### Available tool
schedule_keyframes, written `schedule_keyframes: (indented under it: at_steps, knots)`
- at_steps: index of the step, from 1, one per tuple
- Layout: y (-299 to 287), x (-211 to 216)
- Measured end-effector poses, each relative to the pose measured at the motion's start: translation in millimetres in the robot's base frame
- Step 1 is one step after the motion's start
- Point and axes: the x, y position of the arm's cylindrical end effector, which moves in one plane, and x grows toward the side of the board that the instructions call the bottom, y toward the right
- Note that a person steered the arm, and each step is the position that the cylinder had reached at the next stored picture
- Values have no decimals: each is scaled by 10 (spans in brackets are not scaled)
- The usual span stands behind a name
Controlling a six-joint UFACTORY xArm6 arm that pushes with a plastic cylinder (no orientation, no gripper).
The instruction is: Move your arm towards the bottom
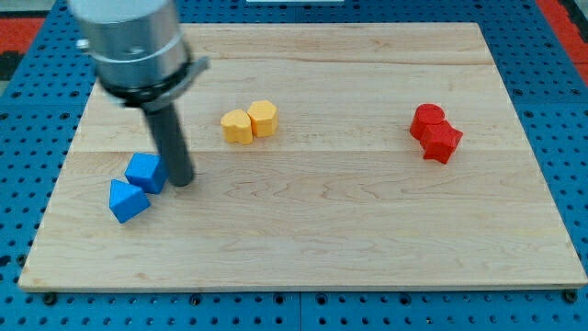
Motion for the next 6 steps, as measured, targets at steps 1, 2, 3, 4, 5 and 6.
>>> schedule_keyframes:
  at_steps: [1,2,3,4,5,6]
  knots:
    - [-509,-15]
    - [-407,-117]
    - [117,-134]
    - [835,169]
    - [41,817]
    - [-636,715]
